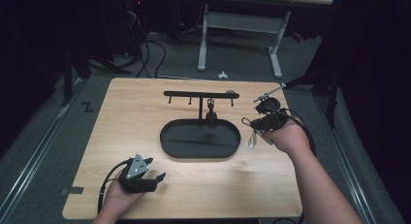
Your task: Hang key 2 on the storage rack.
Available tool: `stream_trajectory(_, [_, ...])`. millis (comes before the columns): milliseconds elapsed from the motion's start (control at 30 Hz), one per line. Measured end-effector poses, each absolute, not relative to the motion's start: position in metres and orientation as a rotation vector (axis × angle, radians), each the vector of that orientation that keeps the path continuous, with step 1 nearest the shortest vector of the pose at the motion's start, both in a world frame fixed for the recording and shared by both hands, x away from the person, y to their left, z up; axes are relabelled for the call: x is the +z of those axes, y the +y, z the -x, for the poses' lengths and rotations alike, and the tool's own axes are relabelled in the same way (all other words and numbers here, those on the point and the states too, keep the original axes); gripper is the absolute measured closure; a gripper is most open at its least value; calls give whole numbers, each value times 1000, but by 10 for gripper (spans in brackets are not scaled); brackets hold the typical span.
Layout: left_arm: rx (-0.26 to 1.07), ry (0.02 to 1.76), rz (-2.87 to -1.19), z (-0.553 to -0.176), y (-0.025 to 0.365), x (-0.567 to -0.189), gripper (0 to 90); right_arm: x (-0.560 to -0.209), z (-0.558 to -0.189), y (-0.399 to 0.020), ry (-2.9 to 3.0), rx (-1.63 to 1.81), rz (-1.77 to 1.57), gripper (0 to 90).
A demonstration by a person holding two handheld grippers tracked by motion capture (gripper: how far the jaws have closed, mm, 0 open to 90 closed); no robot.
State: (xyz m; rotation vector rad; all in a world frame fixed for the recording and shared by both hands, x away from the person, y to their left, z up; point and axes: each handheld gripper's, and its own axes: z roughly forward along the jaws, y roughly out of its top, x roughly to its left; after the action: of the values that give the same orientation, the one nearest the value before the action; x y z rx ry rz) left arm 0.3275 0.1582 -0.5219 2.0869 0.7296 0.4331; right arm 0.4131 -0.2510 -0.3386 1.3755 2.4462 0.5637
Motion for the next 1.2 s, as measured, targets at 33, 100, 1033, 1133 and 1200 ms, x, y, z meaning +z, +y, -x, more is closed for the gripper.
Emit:
stream_trajectory(33, [432,733,-2088,-328,158,-522,276,-335,-413,-249,2445,568,-1373,840])
stream_trajectory(100, [432,731,-2087,-327,158,-522,276,-329,-413,-248,2439,586,-1359,841])
stream_trajectory(1033, [440,732,-2097,-327,161,-522,276,-320,-448,-217,2437,660,-1322,840])
stream_trajectory(1133, [441,733,-2096,-327,161,-522,276,-325,-453,-223,2417,670,-1361,840])
stream_trajectory(1200, [440,734,-2097,-327,161,-522,276,-328,-456,-227,2407,705,-1370,839])
